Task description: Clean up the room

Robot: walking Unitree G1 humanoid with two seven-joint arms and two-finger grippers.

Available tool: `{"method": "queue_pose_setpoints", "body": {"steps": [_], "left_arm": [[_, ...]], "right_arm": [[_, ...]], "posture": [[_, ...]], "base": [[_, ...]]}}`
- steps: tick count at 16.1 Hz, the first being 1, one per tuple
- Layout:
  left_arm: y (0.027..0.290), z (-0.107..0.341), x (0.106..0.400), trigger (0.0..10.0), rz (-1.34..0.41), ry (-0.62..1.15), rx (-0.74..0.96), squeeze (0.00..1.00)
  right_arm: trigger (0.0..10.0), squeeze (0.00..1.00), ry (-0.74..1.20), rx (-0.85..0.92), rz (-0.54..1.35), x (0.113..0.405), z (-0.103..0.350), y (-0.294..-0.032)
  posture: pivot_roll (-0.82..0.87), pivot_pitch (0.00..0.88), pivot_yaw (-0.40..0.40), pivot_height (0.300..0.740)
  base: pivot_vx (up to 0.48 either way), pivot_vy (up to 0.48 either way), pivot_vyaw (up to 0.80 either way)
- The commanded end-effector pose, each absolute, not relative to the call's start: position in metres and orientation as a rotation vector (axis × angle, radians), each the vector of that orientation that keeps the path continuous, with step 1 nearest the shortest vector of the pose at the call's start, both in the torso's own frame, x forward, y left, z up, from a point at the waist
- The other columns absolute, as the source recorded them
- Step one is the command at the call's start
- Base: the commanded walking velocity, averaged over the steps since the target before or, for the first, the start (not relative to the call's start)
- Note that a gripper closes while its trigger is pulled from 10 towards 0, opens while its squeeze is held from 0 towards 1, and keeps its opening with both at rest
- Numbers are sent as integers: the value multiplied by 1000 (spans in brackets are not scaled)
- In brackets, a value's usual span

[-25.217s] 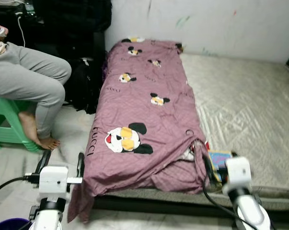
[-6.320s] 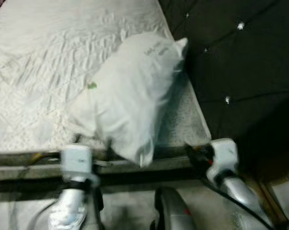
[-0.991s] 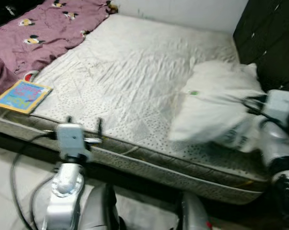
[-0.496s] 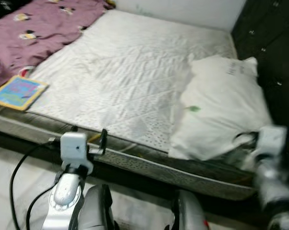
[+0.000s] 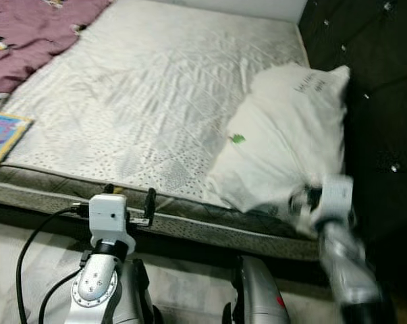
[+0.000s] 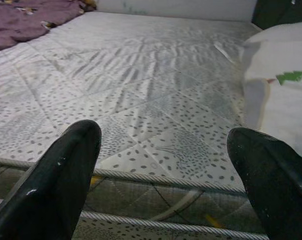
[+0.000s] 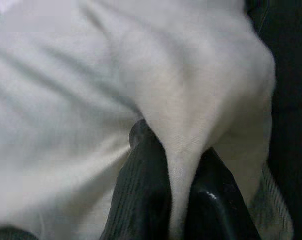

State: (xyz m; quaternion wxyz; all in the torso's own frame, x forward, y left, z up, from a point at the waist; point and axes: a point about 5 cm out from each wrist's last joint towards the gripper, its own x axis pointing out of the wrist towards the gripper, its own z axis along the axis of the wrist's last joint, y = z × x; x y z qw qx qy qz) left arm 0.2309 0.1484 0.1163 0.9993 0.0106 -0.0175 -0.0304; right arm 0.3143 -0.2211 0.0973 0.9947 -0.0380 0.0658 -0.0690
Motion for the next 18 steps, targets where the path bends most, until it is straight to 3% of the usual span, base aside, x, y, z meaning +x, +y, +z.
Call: {"method": "queue_pose_setpoints", "body": {"steps": [1,4,5,8,14,18], "left_arm": [[146,118,229,10000,-56,-30,25,0],[144,118,229,10000,-56,-27,23,0],[145,120,231,10000,-44,-36,26,0],[150,121,234,10000,-6,-49,40,0],[149,122,240,10000,-6,-56,42,0],[151,124,243,10000,2,-68,50,0]], "right_arm": [[0,0,132,-83,-133,334,111,-231],[0,0,109,-93,-133,356,135,-241],[0,0,68,-117,-182,377,172,-263],[0,0,-10,-124,-290,384,216,-293],[0,0,-38,-155,-413,376,238,-328],[0,0,10,-165,-390,374,224,-330]], "posture": [[6,169,-71,586],[13,166,-76,586],[21,160,-88,586],[26,148,-97,586],[23,130,-91,586],[24,124,-87,586]], "base": [[0,0,0],[0,0,0],[0,0,0],[0,0,0],[0,0,0],[0,0,0]]}}
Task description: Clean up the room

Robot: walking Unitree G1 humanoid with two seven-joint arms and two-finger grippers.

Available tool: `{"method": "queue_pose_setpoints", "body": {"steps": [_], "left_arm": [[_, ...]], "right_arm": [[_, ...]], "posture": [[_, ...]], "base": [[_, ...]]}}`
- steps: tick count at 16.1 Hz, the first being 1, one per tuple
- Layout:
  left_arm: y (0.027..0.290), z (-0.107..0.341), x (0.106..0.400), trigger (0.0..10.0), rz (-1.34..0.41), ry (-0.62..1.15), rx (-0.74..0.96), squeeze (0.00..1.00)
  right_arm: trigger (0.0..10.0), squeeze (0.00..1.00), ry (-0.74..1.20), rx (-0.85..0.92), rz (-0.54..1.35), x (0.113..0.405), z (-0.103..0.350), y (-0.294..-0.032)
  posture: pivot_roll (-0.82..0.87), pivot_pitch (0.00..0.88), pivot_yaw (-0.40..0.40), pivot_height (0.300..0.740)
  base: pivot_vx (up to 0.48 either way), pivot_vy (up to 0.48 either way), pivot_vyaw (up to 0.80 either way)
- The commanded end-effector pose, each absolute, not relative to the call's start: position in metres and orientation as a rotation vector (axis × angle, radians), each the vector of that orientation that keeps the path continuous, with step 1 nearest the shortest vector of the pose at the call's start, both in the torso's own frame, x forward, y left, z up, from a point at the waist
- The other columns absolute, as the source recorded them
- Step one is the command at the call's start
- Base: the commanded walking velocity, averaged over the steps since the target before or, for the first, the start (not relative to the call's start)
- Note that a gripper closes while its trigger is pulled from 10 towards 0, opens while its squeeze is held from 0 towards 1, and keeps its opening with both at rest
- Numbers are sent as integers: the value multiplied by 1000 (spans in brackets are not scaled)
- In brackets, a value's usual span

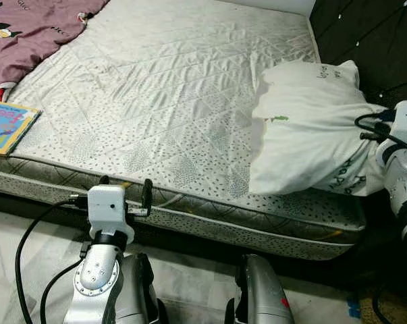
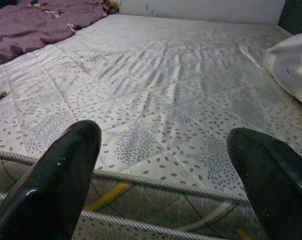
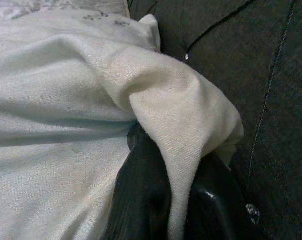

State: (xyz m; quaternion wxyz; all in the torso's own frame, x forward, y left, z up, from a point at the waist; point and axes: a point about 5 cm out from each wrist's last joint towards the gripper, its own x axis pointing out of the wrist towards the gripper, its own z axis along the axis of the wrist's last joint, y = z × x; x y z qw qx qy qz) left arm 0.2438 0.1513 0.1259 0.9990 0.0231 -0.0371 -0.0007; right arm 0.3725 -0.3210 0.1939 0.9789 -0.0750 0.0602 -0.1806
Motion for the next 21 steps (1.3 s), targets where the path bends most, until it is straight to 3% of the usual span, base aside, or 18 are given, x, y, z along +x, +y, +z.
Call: {"method": "queue_pose_setpoints", "body": {"steps": [1,5,9,12,16,17,18,19,20,21], "left_arm": [[151,124,244,10000,3,-70,51,0],[155,127,244,10000,13,-78,68,0],[159,125,239,10000,30,-71,72,0],[153,123,238,10000,7,-59,59,0],[150,124,245,10000,-26,-62,58,0],[150,124,246,10000,-27,-62,58,0],[150,124,246,10000,-28,-62,58,0],[150,123,245,10000,-28,-62,58,0],[150,123,245,10000,-30,-62,57,0],[149,123,245,10000,-32,-61,56,0]], "right_arm": [[0,0,10,-169,-379,375,223,-327],[0,0,2,-207,-353,377,220,-321],[0,0,17,-256,-520,358,218,-354],[0,0,37,-234,-539,344,198,-366],[0,0,85,-233,-466,339,155,-344],[1294,0,94,-224,-438,340,147,-335],[4392,0,104,-217,-408,341,139,-325],[10000,0,122,-205,-346,343,125,-306],[10000,0,126,-188,-312,344,119,-295],[10000,765,126,-175,-287,344,113,-286]], "posture": [[28,124,-85,586],[50,122,-88,586],[54,126,-89,586],[31,132,-73,586],[7,134,-61,586],[6,134,-62,586],[5,132,-63,586],[7,129,-65,586],[8,127,-66,586],[9,125,-66,586]], "base": [[0,0,0],[0,0,0],[0,0,0],[0,0,0],[0,0,0],[0,0,0],[0,0,0],[0,0,0],[0,0,0],[0,0,0]]}}
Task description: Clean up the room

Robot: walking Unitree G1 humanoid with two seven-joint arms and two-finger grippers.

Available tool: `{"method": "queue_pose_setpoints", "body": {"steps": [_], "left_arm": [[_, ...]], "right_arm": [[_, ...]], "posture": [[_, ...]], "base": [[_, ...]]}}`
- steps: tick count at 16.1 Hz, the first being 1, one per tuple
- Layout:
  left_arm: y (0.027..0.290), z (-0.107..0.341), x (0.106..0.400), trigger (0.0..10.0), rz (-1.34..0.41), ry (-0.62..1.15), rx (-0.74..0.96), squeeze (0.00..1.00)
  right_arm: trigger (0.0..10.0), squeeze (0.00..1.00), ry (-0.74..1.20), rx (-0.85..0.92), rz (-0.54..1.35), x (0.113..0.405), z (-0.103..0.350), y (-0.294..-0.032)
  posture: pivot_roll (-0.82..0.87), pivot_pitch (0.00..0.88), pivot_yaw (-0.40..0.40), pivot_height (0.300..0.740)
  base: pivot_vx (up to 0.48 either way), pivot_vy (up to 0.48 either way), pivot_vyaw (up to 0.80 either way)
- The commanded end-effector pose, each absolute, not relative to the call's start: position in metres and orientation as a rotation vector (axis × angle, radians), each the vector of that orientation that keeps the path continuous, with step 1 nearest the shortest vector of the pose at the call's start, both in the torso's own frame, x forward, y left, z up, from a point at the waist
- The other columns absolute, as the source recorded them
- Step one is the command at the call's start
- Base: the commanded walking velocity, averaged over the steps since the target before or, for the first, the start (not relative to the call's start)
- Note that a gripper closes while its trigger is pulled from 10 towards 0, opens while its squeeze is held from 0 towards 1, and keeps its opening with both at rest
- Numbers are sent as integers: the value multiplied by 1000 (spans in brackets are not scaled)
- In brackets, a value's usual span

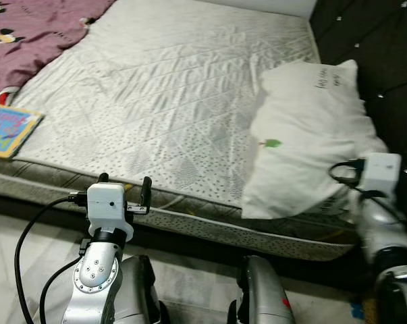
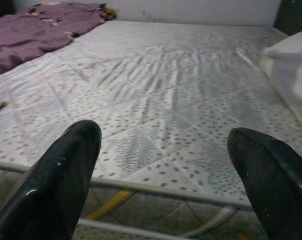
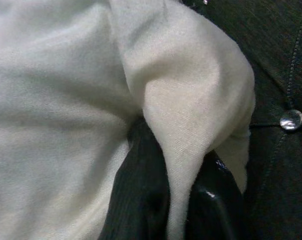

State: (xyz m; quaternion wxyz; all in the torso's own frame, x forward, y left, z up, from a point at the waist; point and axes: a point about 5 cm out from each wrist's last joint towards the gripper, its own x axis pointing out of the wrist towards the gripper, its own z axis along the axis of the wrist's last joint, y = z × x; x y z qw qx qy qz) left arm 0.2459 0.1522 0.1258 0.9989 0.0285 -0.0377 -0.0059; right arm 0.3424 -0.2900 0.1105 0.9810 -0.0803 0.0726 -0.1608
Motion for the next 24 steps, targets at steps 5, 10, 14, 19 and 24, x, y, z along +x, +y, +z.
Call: {"method": "queue_pose_setpoints", "body": {"steps": [5,10,14,19,24], "left_arm": [[152,123,249,10000,-26,-64,60,0],[152,123,252,10000,-25,-69,67,0],[155,120,249,10000,-31,-54,73,0],[155,119,245,10000,-42,-48,76,0],[154,120,243,10000,-40,-48,76,0]], "right_arm": [[10000,1000,66,-186,-275,352,124,-271],[10000,1000,-144,-285,-410,359,180,-289],[10000,1000,-223,-317,-379,349,188,-288],[10000,1000,-174,-286,-331,324,155,-273],[10000,1000,116,-49,-265,337,106,-221]], "posture": [[18,98,-67,586],[12,80,-64,586],[4,95,-63,586],[5,81,-52,586],[41,88,-55,586]], "base": [[0,0,0],[0,0,0],[0,0,0],[0,0,0],[0,0,0]]}}
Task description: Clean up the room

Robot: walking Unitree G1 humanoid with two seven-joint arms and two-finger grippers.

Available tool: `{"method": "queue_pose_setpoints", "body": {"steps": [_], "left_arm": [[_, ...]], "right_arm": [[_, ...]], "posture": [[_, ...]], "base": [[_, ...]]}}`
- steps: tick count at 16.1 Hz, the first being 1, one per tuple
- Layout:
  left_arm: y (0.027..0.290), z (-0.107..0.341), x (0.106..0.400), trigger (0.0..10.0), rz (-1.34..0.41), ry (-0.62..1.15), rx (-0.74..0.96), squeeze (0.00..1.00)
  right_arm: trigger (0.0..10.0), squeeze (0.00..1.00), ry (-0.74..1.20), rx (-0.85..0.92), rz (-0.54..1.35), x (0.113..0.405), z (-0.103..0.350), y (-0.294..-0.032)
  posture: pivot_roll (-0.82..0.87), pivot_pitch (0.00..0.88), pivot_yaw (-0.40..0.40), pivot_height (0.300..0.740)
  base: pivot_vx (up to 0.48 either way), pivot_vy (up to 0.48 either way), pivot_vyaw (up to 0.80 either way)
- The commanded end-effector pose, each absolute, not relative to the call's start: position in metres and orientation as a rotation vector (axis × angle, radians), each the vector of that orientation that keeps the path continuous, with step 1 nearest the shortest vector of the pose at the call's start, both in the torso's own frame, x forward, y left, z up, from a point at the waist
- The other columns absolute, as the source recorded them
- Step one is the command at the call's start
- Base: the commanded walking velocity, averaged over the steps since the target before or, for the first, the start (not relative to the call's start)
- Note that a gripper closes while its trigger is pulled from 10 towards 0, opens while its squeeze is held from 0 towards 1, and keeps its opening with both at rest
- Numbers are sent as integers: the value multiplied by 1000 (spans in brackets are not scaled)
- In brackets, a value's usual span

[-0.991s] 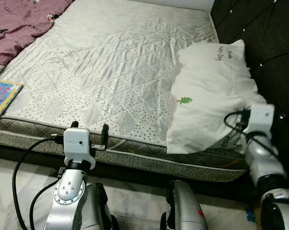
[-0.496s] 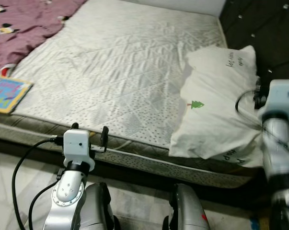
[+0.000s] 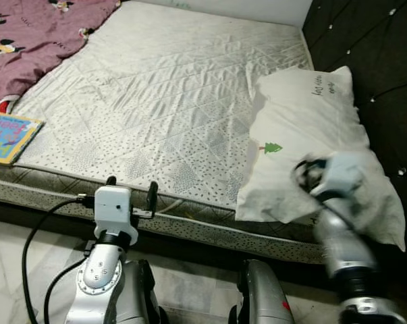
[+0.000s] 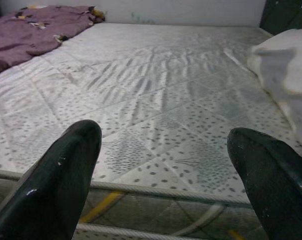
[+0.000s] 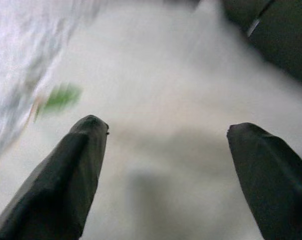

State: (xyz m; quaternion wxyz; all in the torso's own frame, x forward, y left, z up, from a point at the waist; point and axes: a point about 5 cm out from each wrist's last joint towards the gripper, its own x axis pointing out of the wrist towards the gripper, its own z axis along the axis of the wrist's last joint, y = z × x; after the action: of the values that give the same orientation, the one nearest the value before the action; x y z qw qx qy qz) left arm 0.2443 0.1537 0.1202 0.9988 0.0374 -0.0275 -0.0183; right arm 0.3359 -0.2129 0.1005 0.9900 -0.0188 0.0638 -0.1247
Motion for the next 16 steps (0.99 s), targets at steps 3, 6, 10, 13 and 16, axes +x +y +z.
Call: {"method": "queue_pose_setpoints", "body": {"steps": [3,6,10,13,16], "left_arm": [[156,119,239,10000,-26,-41,77,0],[150,119,236,10000,-37,-33,73,0],[162,117,233,10000,7,-13,90,0],[157,123,242,10000,1,-49,81,0],[156,129,254,10000,-3,-88,73,0]], "right_arm": [[10000,1000,151,19,-289,350,102,-205],[10000,1000,295,123,-285,358,89,-185],[10000,1000,527,160,-255,337,46,-180],[10000,616,245,113,-175,351,83,-178],[10000,0,3,73,-58,354,117,-166]], "posture": [[52,98,-61,586],[72,113,-72,586],[82,117,-83,586],[66,86,-73,586],[52,41,-62,586]], "base": [[0,0,0],[0,0,0],[0,0,0],[0,0,0],[0,0,0]]}}
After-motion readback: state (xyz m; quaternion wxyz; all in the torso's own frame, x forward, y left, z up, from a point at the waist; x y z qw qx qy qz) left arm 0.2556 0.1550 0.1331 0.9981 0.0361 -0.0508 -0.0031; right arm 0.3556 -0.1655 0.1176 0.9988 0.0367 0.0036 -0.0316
